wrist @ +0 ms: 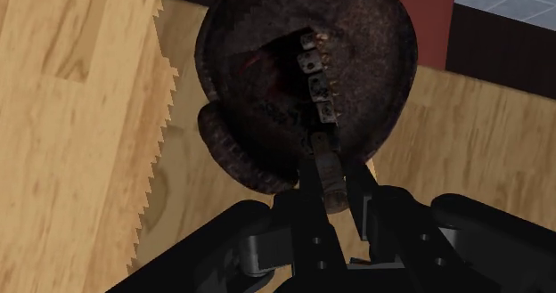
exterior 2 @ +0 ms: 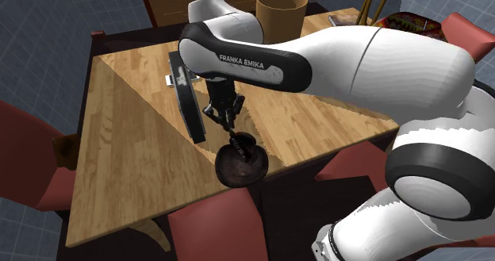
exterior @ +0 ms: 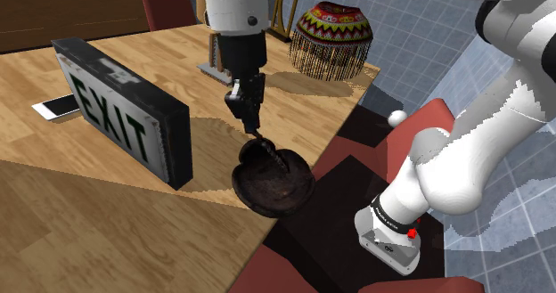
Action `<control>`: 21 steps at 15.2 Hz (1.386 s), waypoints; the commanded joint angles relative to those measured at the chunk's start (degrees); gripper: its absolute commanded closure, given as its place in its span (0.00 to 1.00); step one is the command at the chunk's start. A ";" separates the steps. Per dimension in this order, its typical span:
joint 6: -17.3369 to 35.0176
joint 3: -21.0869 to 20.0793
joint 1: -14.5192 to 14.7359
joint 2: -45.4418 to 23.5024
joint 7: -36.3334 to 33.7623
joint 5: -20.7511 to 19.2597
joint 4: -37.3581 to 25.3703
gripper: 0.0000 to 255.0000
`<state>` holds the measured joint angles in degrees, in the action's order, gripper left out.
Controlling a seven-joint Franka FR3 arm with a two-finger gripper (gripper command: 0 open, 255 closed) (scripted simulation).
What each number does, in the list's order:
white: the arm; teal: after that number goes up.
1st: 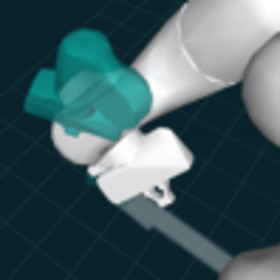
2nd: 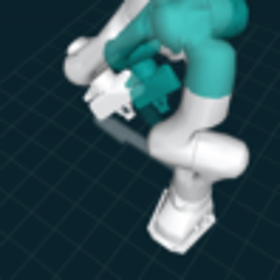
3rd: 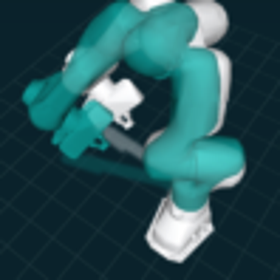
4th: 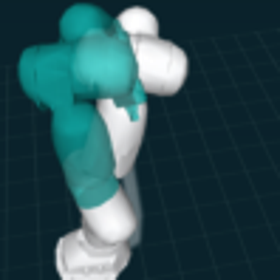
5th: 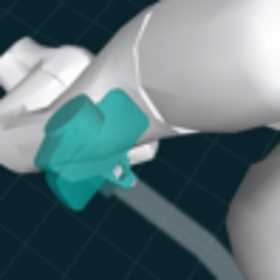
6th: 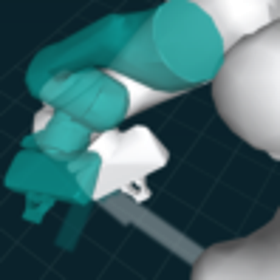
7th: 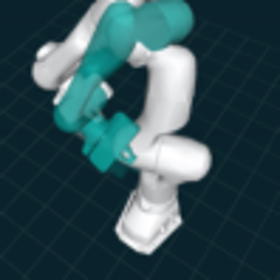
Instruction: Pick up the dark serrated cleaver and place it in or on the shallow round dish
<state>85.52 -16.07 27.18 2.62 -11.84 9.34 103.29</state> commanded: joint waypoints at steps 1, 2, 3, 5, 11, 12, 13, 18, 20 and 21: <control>0.74 -1.14 1.10 2.08 -2.05 1.20 2.39 1.00; 1.50 -1.17 1.11 2.09 -1.94 1.20 3.17 1.00; 2.26 -1.19 1.12 2.08 -1.83 1.21 3.93 1.00; 3.77 -1.24 1.15 2.03 -1.63 1.21 5.41 1.00; 8.30 -1.41 1.25 1.57 -1.09 1.18 9.52 1.00; 9.05 -1.43 1.27 1.45 -1.01 1.17 10.16 1.00; 10.23 -1.48 1.30 1.24 -0.89 1.15 11.14 1.00; 10.23 -1.48 1.30 1.24 -0.89 1.15 11.14 1.00; 10.23 -1.48 1.30 1.24 -0.89 1.15 11.14 1.00; 10.23 -1.48 1.30 1.24 -0.89 1.15 11.14 1.00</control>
<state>95.75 -17.55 28.48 3.85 -12.74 10.49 114.42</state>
